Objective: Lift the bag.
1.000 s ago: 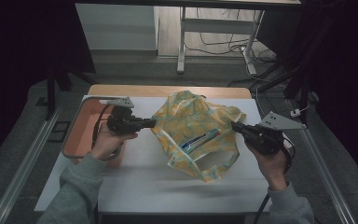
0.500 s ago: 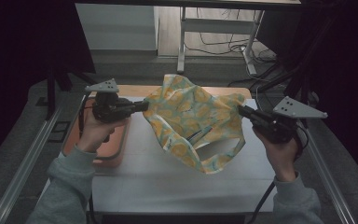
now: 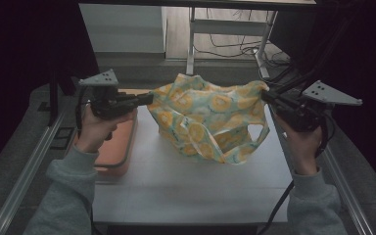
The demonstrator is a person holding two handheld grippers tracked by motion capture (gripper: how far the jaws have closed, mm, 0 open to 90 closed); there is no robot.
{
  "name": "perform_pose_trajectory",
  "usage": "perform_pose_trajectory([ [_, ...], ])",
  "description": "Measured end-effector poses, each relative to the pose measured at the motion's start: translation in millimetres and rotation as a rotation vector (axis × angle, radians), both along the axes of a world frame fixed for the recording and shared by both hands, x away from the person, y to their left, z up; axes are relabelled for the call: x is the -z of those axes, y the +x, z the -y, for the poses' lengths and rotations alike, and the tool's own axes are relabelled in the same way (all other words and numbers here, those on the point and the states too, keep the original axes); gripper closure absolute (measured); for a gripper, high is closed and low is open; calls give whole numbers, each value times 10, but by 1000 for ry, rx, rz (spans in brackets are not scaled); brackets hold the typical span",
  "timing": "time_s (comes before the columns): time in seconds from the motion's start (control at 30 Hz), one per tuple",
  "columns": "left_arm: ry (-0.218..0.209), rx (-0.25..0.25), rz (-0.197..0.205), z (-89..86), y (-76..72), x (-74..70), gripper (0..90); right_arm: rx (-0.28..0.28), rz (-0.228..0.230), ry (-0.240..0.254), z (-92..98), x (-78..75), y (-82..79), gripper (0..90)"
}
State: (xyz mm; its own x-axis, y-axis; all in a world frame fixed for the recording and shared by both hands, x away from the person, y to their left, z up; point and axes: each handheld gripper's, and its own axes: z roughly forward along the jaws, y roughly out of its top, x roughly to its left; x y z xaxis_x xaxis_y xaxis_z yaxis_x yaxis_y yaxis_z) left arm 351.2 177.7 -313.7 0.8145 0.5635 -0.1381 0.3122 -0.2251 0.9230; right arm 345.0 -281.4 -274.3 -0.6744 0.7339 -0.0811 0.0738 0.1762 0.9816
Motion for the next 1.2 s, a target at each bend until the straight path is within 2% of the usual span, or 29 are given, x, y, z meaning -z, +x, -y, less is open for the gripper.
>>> perform_pose_trajectory([
  [0.1, 35, 7, -40, 111, 99, 169, 889, 13, -63, -31, -12, 215, 127, 897],
  [0.17, 59, -7, -59, 170, 181, 289, 889, 18, -106, -54, -28, 367, 211, 897],
  [0.27, 69, -20, -113, 218, 345, 460, 888, 50, -155, -105, -53, 581, 341, 897],
  [0.43, 114, -47, -202, 282, 599, 767, 888, 90, -257, -135, -16, 940, 605, 897],
  [0.6, 156, -59, -263, 330, 711, 1025, 886, 106, -355, -155, 9, 1316, 778, 896],
  [0.7, 167, -54, -297, 337, 736, 1121, 884, 100, -383, -165, 6, 1444, 811, 895],
  [0.77, 169, -56, -296, 338, 731, 1141, 866, 83, -389, -166, -2, 1478, 809, 875],
  [0.8, 163, -62, -288, 339, 719, 1139, 795, 73, -385, -163, -2, 1471, 802, 809],
  [0.87, 185, -91, -245, 352, 658, 1110, 524, 69, -350, -136, 2, 1422, 762, 568],
  [0.9, 202, -104, -224, 349, 614, 1091, 442, 69, -328, -113, 13, 1387, 724, 498],
  [0.97, 208, -105, -199, 305, 510, 1051, 288, 31, -304, -63, 61, 1312, 628, 405],
  [1.0, 202, -108, -187, 276, 469, 1038, 235, 16, -297, -50, 83, 1289, 574, 387],
  [1.07, 173, -111, -168, 176, 356, 1012, 216, -27, -281, -36, 123, 1274, 462, 381],
  [1.13, 158, -107, -162, 75, 233, 1006, 207, -53, -280, -47, 141, 1290, 374, 379],
  [1.2, 174, -121, -153, 1, 103, 1026, 208, -75, -285, -81, 150, 1327, 280, 379],
])
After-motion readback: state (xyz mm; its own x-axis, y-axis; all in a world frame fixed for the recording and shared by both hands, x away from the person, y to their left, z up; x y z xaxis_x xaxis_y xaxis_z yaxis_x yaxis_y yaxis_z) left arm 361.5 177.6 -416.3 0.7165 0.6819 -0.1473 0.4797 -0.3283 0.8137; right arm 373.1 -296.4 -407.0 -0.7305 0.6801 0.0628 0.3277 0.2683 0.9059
